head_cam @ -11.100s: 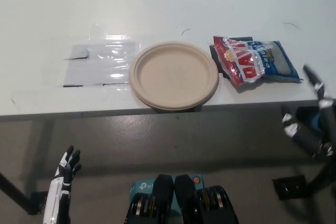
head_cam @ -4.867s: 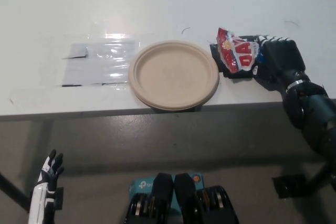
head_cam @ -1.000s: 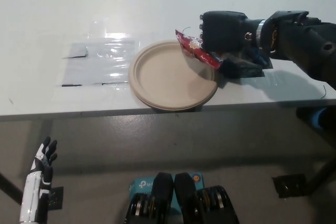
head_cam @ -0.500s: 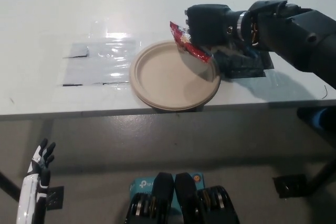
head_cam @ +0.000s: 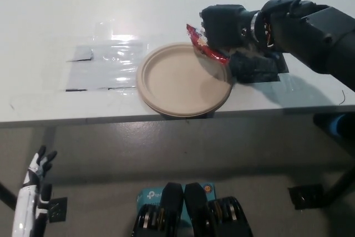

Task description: The robot picks up a small bag of sunflower seeds on the right hand side and take it to the empty plate on the left hand side then pours some sunflower seeds on to the plate.

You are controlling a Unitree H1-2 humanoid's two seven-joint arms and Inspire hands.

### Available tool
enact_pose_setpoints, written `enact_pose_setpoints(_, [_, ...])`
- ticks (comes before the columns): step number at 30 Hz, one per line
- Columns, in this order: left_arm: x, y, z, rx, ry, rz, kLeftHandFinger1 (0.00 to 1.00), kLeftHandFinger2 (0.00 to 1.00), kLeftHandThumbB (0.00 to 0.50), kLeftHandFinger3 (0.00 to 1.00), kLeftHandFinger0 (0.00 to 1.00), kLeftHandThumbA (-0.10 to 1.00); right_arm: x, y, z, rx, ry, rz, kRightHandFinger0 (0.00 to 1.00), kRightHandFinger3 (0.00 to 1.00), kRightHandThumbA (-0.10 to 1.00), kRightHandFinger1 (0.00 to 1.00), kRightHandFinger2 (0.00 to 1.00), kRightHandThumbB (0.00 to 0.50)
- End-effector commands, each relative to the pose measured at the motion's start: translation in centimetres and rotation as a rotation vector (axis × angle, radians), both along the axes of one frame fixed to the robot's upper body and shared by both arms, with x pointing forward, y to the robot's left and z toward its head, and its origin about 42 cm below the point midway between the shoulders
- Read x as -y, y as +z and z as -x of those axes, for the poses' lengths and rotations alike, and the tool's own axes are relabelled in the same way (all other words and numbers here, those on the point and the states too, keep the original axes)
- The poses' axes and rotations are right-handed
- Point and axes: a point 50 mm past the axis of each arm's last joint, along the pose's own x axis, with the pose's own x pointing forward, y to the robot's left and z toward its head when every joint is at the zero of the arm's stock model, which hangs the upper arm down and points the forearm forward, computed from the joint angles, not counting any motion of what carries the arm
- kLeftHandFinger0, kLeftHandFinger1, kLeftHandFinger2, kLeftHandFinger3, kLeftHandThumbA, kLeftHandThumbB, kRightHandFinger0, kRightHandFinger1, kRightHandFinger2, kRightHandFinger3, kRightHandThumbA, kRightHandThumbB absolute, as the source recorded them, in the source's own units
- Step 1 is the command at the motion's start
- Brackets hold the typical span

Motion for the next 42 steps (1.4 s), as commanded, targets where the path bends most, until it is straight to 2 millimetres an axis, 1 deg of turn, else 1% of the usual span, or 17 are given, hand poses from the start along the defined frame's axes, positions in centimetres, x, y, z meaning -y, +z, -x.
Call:
enact_pose_setpoints(1, [0.4, 0.4, -0.3, 0.042, -0.007, -0.030, 0.99, 0.89, 0.109, 1.00, 1.00, 1.00, -0.9, 5.6, -0.8, 0.160, -0.007, 0.091, 0.00, 0.29, 0.18, 0.00, 0.04, 0.474])
enact_pose_setpoints(3, [0.7, 0.1, -0.5, 0.045, -0.015, -0.021, 0.98, 0.88, 0.121, 1.00, 1.00, 1.00, -1.4, 6.3, -0.7, 0.165, 0.029, 0.103, 0.00, 0.20, 0.17, 0.00, 0.01, 0.495])
enact_pose_setpoints(4, [0.8, 0.0, -0.4, 0.045, -0.010, -0.026, 0.97, 0.88, 0.142, 1.00, 1.00, 1.00, -2.1, 7.2, -0.4, 0.160, 0.064, 0.128, 0.00, 0.22, 0.11, 0.00, 0.05, 0.463])
enact_pose_setpoints(7, [0.9, -0.1, 0.0, 0.050, 0.006, -0.025, 0.95, 0.86, 0.180, 1.00, 1.00, 1.00, -2.7, 8.3, -0.2, 0.149, 0.152, 0.149, 0.00, 0.12, 0.17, 0.00, 0.01, 0.500])
enact_pose_setpoints(8, [0.8, -0.3, 0.2, 0.053, 0.011, -0.032, 0.94, 0.85, 0.173, 1.00, 0.99, 1.00, -2.9, 8.7, -0.1, 0.140, 0.184, 0.157, 0.00, 0.09, 0.09, 0.00, 0.00, 0.447])
enact_pose_setpoints(10, [0.8, -0.5, 0.6, 0.050, 0.016, -0.037, 0.94, 0.84, 0.172, 1.00, 0.99, 1.00, -2.9, 8.7, 0.1, 0.121, 0.221, 0.157, 0.00, 0.06, 0.09, 0.00, 0.05, 0.430])
enact_pose_setpoints(11, [0.8, -0.7, 1.0, 0.046, 0.019, -0.036, 0.92, 0.83, 0.187, 1.00, 0.98, 1.00, -2.9, 8.4, 0.2, 0.093, 0.244, 0.146, 0.00, 0.04, 0.08, 0.00, 0.18, 0.404])
enact_pose_setpoints(14, [0.8, -0.9, 1.3, 0.049, 0.019, -0.047, 0.90, 0.83, 0.222, 1.00, 0.97, 1.00, -2.6, 8.1, 0.4, 0.074, 0.289, 0.131, 0.00, 0.08, 0.10, 0.01, 0.34, 0.375])
enact_pose_setpoints(18, [0.6, -1.0, 1.8, 0.057, 0.012, -0.065, 0.87, 0.81, 0.254, 1.00, 0.92, 1.00, -2.6, 8.7, 0.5, 0.073, 0.316, 0.141, 0.00, 0.14, -0.02, 0.04, 0.42, 0.326])
enact_pose_setpoints(22, [0.7, -0.8, 1.7, 0.066, 0.019, -0.083, 0.84, 0.80, 0.234, 1.00, 0.91, 1.00, -2.4, 10.2, 0.6, 0.101, 0.355, 0.184, 0.00, 0.15, -0.06, 0.00, 0.37, 0.372])
enact_pose_setpoints(25, [0.5, -0.6, 1.6, 0.083, 0.020, -0.076, 0.83, 0.79, 0.254, 1.00, 0.91, 1.00, -2.5, 11.2, 0.7, 0.084, 0.325, 0.189, 0.00, 0.22, -0.09, 0.02, 0.35, 0.329])
enact_pose_setpoints(30, [0.5, -0.4, 1.6, 0.086, 0.025, -0.074, 0.83, 0.77, 0.266, 1.00, 0.94, 1.00, -2.4, 11.5, 0.6, 0.072, 0.271, 0.148, 0.00, 0.30, -0.10, 0.00, 0.20, 0.258])
enact_pose_setpoints(35, [0.5, -0.5, 1.6, 0.084, 0.020, -0.070, 0.82, 0.76, 0.274, 1.00, 0.93, 1.00, -2.4, 12.2, 0.3, 0.103, 0.256, 0.118, 0.00, 0.29, -0.10, 0.00, 0.06, 0.312])
enact_pose_setpoints(38, [0.6, -0.6, 1.9, 0.082, 0.027, -0.072, 0.82, 0.77, 0.277, 1.00, 0.93, 1.00, -2.6, 12.3, 0.1, 0.115, 0.259, 0.117, 0.00, 0.36, -0.10, 0.07, 0.14, 0.304])
enact_pose_setpoints(39, [0.6, -0.6, 1.9, 0.084, 0.028, -0.076, 0.81, 0.77, 0.285, 1.00, 0.93, 1.00, -2.6, 12.3, 0.1, 0.114, 0.255, 0.108, 0.00, 0.47, -0.10, 0.05, 0.19, 0.303])
enact_pose_setpoints(40, [0.1, -0.4, 2.0, 0.082, 0.025, -0.086, 0.81, 0.77, 0.285, 1.00, 0.94, 1.00, -2.5, 12.3, 0.0, 0.135, 0.262, 0.055, 0.00, 0.37, -0.10, 0.01, 0.07, 0.321])
enact_pose_setpoints(42, [0.7, -0.6, 1.9, 0.094, 0.020, -0.074, 0.80, 0.75, 0.282, 1.00, 0.96, 1.00, -1.9, 13.8, -0.4, 0.186, 0.228, -0.008, 0.00, 0.29, -0.10, 0.03, 0.04, 0.323])
